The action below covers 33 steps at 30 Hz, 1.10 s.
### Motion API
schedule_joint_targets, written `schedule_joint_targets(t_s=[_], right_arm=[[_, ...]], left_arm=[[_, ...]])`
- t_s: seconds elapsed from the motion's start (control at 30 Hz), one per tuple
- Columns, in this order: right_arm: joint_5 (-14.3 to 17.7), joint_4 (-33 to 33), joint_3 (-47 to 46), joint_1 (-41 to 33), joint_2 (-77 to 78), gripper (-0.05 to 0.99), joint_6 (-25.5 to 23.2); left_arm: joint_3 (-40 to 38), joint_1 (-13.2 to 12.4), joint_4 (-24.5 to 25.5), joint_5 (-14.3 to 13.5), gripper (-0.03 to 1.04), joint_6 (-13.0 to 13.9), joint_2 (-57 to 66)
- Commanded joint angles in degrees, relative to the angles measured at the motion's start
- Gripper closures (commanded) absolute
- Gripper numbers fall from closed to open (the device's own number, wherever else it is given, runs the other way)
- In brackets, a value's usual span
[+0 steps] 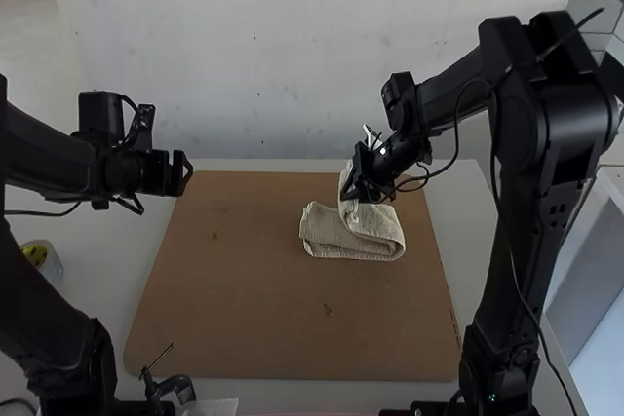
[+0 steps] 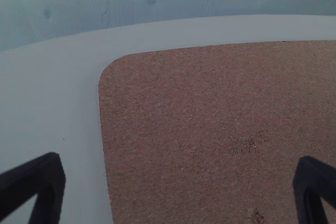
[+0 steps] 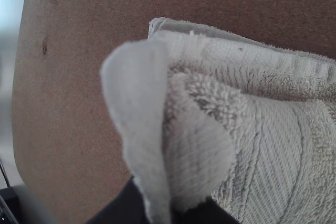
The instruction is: Fold the towel.
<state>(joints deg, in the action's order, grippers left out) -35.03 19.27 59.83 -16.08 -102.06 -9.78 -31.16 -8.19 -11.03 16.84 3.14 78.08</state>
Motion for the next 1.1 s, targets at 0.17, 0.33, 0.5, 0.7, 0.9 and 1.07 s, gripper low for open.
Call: schedule_joint_targets(t_s=[0.17, 0.33, 0.5, 0.7, 0.9, 1.07], right_arm=[[1.01, -1.34, 3.36, -3.61, -3.67, 0.91, -2.61], [1.28, -2.39, 4.85, -5.11, -5.61, 0.91, -3.75], [1.36, -3.18, 6.44, -6.16, -7.71, 0.91, -4.55], [1.36, -3.71, 7.58, -7.30, -10.26, 0.91, -4.90], [1.45, -5.64, 9.25, -9.41, -12.81, 0.91, -6.74], [2.24, -7.05, 10.57, -11.17, -15.10, 0.77, -7.18]], left_arm=[[-0.04, -2.10, -0.66, 2.85, 0.04, -0.32, 0.58], [0.22, -2.27, -0.75, 3.20, 0.04, -0.32, 0.75], [0.31, -2.36, -0.84, 3.46, 0.04, -0.41, 1.37], [0.31, -2.36, -1.28, 3.81, 0.04, -0.41, 1.46], [0.66, -2.89, -1.37, 4.60, 0.04, -0.41, 1.11], [1.10, -3.86, -1.54, 5.31, 0.04, -0.41, 1.02]])
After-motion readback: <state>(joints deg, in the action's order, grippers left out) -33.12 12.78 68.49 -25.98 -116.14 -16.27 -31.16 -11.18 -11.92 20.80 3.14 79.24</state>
